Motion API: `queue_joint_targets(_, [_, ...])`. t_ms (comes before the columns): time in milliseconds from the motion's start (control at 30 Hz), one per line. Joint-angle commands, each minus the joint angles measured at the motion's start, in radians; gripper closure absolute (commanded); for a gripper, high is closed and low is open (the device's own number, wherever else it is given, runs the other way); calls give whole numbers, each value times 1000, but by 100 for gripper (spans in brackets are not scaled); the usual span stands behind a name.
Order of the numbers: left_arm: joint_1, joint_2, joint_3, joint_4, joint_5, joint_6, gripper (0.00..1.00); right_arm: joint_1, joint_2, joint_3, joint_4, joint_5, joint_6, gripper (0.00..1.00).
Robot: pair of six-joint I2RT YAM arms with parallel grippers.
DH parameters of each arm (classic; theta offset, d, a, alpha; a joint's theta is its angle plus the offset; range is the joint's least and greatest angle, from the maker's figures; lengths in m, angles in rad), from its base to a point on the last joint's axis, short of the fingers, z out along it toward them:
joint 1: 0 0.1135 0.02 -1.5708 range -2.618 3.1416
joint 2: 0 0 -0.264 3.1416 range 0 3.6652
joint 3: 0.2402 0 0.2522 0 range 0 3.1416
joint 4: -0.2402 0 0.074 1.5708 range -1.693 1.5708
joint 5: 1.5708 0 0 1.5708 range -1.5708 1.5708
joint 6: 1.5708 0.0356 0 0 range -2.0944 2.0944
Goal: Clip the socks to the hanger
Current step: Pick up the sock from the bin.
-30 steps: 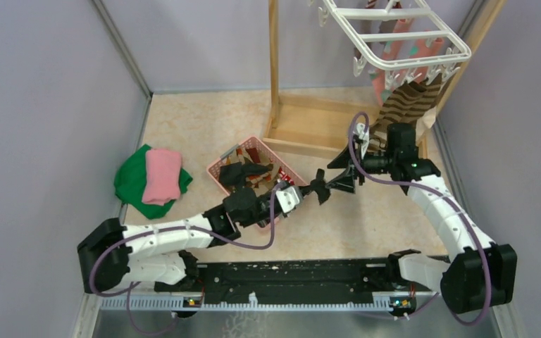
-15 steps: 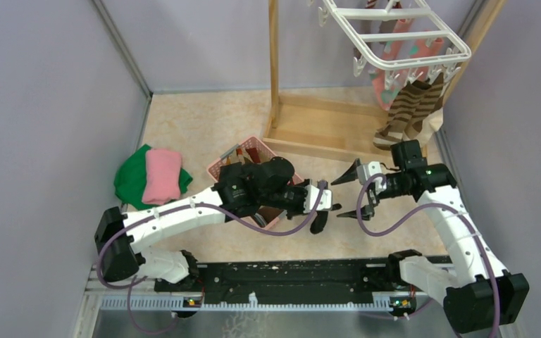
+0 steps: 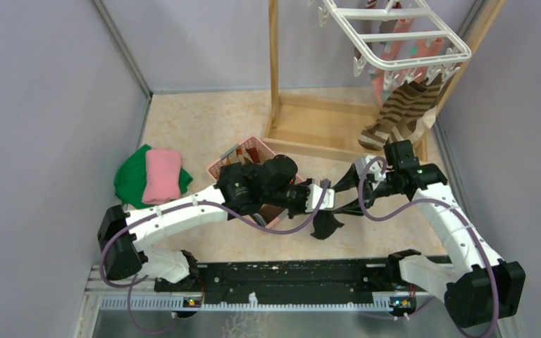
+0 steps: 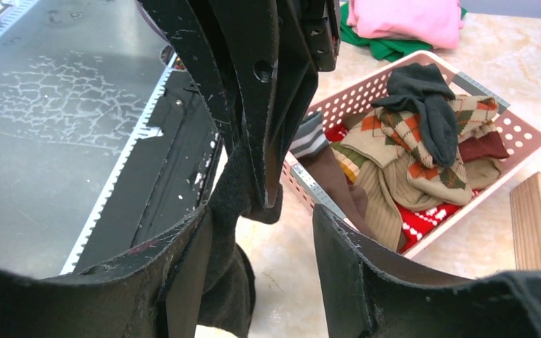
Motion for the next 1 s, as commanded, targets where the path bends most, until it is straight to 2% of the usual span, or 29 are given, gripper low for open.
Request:
queue_joint_targets(0, [2,-22,6,99,1,-39,100,20,9,-15,124,-76,110,47])
queue_joint_targets(167, [2,-8,13,123,-20,-81,100,38,19,-28,181,-73,176,57])
queue_joint_targets(300, [3,-4,14,125,-34,-92,100,42,20,-23,198,-52,203,86])
queue_joint_targets(367, [4,-7,13,125,-44,-94,100,42,20,-16,194,-44,207,95])
queue_joint_targets(433, [3,-12,10,128,-57,-94,100,42,20,-7,182,-37,208,100])
queue_joint_targets(500, [5,-21,0,137,-82,-99,100,42,22,2,163,-32,199,100])
queue_joint_targets(533, [5,-29,-8,149,-92,-102,94,42,21,7,152,-31,193,100])
queue_joint_targets(633, [11,-79,-75,221,-115,-112,66,42,23,21,114,-38,164,100])
queue_joint_targets(700, [22,-140,-156,301,-122,-124,43,42,23,30,101,-44,158,100])
queue_joint_targets(767, [40,-244,-285,471,-121,-129,24,40,20,37,93,-55,156,100])
queue_joint_targets(800, [47,-297,-375,577,-119,-135,10,39,20,39,89,-63,155,100])
queue_joint_targets(833, [51,-347,-504,702,-118,-150,2,38,19,41,87,-74,155,100])
queue_joint_targets(900, [57,-427,-688,972,-105,-193,1,35,21,44,83,-98,158,100])
queue_joint_targets(967, [60,-456,-805,1176,-126,-260,1,34,23,45,82,-110,160,100])
